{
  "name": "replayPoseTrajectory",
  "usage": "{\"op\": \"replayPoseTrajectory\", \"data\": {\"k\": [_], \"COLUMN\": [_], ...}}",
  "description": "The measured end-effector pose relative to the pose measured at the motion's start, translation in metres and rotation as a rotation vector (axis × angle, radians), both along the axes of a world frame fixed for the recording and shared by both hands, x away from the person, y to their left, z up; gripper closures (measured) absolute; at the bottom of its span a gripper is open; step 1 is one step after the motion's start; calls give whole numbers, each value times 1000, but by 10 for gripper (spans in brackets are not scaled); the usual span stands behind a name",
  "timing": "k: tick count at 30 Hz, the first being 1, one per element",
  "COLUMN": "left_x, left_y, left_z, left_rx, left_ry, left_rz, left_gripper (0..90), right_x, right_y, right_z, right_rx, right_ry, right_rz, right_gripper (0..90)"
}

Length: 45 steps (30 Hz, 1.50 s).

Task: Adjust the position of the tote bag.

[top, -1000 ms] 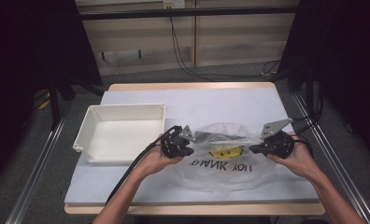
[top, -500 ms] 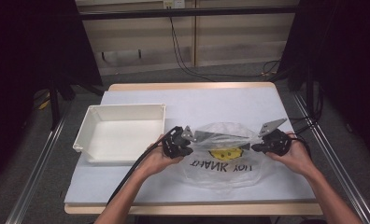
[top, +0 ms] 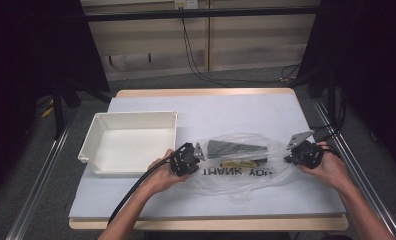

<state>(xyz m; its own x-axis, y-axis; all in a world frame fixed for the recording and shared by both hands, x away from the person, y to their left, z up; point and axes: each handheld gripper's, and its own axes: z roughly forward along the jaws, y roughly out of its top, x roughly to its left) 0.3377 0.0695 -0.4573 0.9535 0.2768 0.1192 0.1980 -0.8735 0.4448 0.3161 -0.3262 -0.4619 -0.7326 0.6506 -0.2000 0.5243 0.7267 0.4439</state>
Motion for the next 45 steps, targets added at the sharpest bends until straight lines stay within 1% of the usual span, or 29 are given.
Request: {"op": "replayPoseTrajectory", "data": {"k": [2,4,6,10,11,13,16,17,18,20,21,23,25,26,28,29,30,31,32,33,34,35,36,37,39,40,42,44,45], "left_x": [-1,-4,-5,-12,-14,-15,-16,-15,-16,-17,-17,-18,-18,-18,-18,-19,-19,-18,-17,-18,-20,-20,-21,-20,-19,-19,-17,-16,-16], "left_y": [4,5,9,18,20,25,33,35,37,40,40,41,42,42,42,42,42,43,43,44,44,46,46,48,49,48,49,50,52], "left_z": [0,0,1,0,0,0,-2,-2,-3,-2,-3,-3,-3,-3,-2,-3,-3,-2,-1,-2,-3,-3,-4,-5,-5,-4,-3,-3,-3], "left_rx": [-1,8,11,19,10,6,-35,-34,-55,-48,-61,-57,-58,-57,-36,-45,-45,-45,-29,-34,-50,-46,-66,-86,-95,-88,-89,-102,-121], "left_ry": [4,-11,1,-14,-13,-17,0,4,9,8,9,4,12,11,7,5,5,12,6,0,3,-7,-6,13,20,17,30,11,18], "left_rz": [-13,-3,0,7,26,26,52,46,62,56,67,66,74,75,63,74,73,66,53,58,76,63,76,86,100,91,103,115,117], "left_gripper": [900,900,900,900,900,900,900,900,900,900,900,900,900,900,900,900,900,900,900,900,900,900,900,900,900,900,900,900,900], "right_x": [2,4,6,5,5,5,3,4,4,3,2,2,1,1,0,1,0,0,0,-1,-1,-2,-1,-2,-2,-2,-2,-3,-3], "right_y": [-6,-10,-15,-21,-22,-24,-24,-26,-27,-29,-29,-29,-28,-28,-28,-29,-29,-30,-31,-31,-31,-30,-29,-28,-25,-24,-24,-23,-21], "right_z": [-1,-1,0,-2,-2,-2,-2,-2,-2,-2,-2,-3,-3,-3,-3,-3,-4,-4,-4,-5,-5,-5,-5,-5,-4,-3,-3,-1,2], "right_rx": [-11,-6,-25,-10,-12,-4,-6,3,12,21,14,13,9,-4,5,11,27,27,35,37,33,32,17,12,-12,-24,-4,48,73], "right_ry": [-12,-7,-10,-25,-30,-27,-35,-35,-31,-30,-20,-36,-31,-50,-45,-44,-40,-40,-41,-47,-46,-56,-63,-67,-64,-65,-61,-64,-67], "right_rz": [-4,-12,-20,-30,-32,-29,-33,-31,-31,-41,-43,-34,-37,-20,-29,-29,-43,-35,-37,-45,-35,-46,-27,-40,-35,-28,-35,-31,-24], "right_gripper": [900,900,900,900,900,900,900,900,900,900,900,900,900,900,900,900,900,900,900,900,900,900,900,900,900,900,900,900,900]}}
